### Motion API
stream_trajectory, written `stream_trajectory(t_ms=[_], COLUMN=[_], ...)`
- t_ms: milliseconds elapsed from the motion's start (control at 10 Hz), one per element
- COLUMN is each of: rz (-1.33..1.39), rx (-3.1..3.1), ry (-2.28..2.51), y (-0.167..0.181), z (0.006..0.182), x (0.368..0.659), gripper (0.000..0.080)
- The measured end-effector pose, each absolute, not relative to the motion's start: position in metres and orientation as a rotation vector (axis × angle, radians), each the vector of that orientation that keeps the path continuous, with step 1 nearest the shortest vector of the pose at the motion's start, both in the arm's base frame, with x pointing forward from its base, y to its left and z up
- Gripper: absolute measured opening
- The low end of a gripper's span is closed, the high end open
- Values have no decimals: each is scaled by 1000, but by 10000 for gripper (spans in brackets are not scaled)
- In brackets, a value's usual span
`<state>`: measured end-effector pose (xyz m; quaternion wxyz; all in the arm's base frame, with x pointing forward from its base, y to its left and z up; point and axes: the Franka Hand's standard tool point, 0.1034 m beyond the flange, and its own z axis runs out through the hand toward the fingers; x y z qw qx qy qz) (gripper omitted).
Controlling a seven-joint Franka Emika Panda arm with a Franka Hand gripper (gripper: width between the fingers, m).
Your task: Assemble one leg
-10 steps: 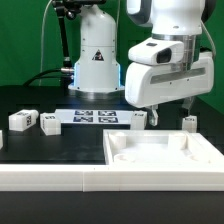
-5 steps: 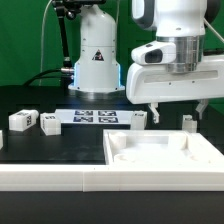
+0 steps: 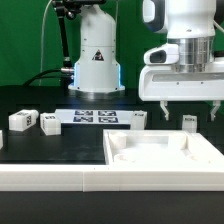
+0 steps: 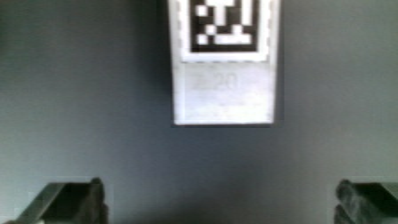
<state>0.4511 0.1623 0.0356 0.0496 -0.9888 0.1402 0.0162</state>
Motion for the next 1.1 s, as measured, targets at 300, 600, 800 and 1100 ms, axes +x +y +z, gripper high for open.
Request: stream_trajectory(t_ms=[300,600,800,1100], rz=[170,430,631,876], rx=[-3028,-3008,-2962,-2884], ry=[368,325,327,320], y=[164,158,156,160], z=[38,39,37,32], x=[448,448,446,447], gripper=[649,649,649,649])
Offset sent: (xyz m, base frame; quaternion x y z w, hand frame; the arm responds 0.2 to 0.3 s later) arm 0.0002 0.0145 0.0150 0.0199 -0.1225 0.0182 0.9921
